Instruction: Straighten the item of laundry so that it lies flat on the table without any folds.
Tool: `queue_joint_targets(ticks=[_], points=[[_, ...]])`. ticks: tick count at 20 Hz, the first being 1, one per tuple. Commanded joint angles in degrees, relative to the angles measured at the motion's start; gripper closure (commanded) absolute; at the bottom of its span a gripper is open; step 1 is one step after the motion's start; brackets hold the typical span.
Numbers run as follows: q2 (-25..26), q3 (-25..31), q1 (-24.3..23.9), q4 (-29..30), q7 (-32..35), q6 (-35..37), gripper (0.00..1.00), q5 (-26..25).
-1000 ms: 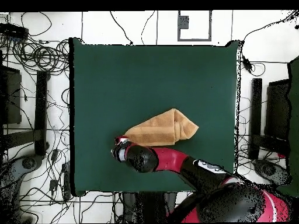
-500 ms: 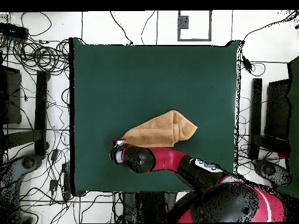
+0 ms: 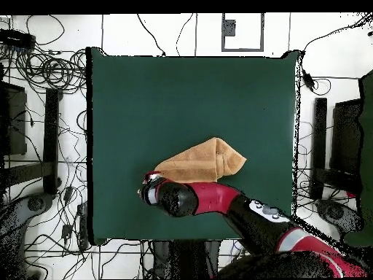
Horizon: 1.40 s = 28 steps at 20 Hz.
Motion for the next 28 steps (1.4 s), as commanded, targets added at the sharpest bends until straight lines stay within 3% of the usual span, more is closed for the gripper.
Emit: queue_joint_targets(ticks=[1,6,10,14,18,23,28], points=[[-6.9,0.0,1.28,2.5,-3.48,7.19,0.0,1.02],[-8.85,-3.74,2.56,1.84,-2.89,7.44,0.0,0.37],[-12.59,-11.95,6.44,0.07,-1.62,7.3,0.0,-2.01],[-11.36,-20.66,10.7,-5.61,-1.93,10.63,0.0,-4.62],[-11.79,-22.62,9.69,-6.77,-5.17,12.43,0.0,-6.19],[-13.87,-27.89,12.89,-8.65,-3.53,11.95,0.0,-9.74],[-16.43,-27.83,10.99,-9.51,-6.35,12.84,0.0,-11.47]])
